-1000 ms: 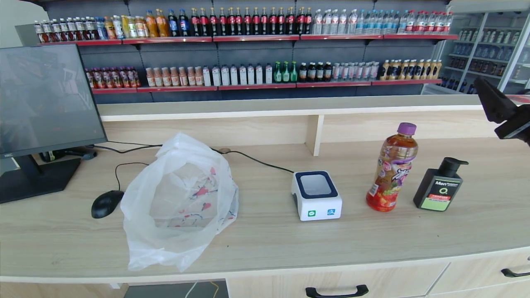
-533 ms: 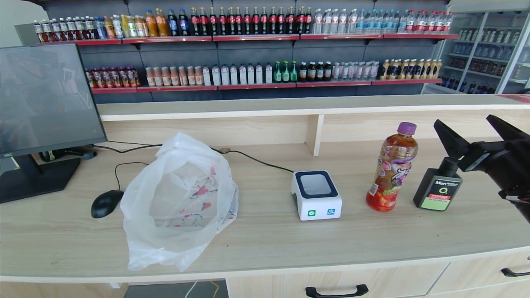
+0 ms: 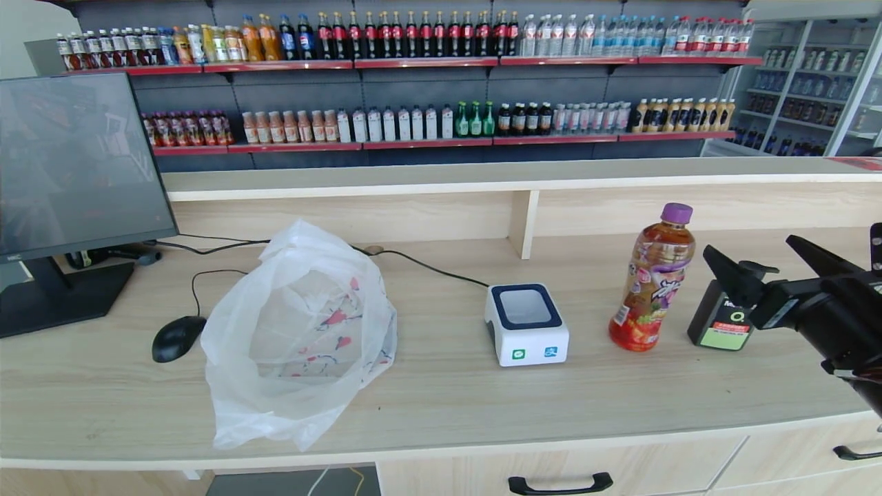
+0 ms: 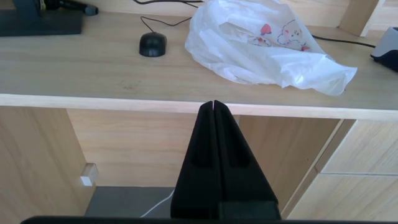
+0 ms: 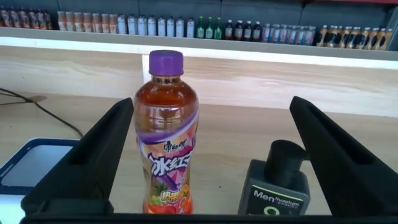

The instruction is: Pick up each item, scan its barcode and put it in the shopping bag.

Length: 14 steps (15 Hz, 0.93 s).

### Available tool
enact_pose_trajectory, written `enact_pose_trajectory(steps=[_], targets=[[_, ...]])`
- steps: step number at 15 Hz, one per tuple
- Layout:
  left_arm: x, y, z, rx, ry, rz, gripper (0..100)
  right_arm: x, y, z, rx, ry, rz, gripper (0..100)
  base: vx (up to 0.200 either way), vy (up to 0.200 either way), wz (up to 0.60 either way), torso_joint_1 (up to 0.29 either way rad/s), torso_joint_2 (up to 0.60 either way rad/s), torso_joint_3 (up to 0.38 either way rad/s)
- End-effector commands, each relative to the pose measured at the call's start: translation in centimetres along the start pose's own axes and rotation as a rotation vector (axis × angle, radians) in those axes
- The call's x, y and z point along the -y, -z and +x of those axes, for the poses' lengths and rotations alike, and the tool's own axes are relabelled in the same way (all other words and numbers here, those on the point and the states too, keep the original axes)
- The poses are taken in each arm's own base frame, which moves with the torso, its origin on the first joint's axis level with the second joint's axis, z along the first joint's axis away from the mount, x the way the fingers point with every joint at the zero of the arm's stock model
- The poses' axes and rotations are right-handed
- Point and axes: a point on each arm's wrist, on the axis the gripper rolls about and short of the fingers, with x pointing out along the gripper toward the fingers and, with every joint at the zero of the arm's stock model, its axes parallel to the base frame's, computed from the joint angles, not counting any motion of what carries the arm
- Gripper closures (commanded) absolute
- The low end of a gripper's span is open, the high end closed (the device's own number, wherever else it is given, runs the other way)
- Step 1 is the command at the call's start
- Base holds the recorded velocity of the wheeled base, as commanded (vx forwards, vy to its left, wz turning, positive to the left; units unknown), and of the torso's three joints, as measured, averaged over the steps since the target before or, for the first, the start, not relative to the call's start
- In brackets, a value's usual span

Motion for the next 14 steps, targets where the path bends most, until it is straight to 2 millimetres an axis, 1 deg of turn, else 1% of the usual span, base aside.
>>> enact_pose_trajectory(steps=[1,3,9,11,14], targets=[[0.0,0.0,0.0,0.0,0.0,0.0,100,-0.8,0.6,-1.0,-0.041,-0.021,0.007,0,0.0,0.0,0.0,0.0,0.0,0.0],[0.0,0.0,0.0,0.0,0.0,0.0,100,-1.4,1.1,-1.4,-0.069,-0.02,0.016,0,0.0,0.0,0.0,0.0,0.0,0.0],[0.0,0.0,0.0,0.002,0.0,0.0,100,-1.8,2.9,-1.8,-0.162,-0.035,0.062,0,0.0,0.0,0.0,0.0,0.0,0.0],[0.0,0.0,0.0,0.0,0.0,0.0,100,-2.3,3.5,-2.3,-0.203,-0.051,0.11,0,0.0,0.0,0.0,0.0,0.0,0.0],[0.0,0.0,0.0,0.0,0.0,0.0,100,-2.7,4.2,-1.1,-0.22,-0.061,0.116,0,0.0,0.0,0.0,0.0,0.0,0.0]])
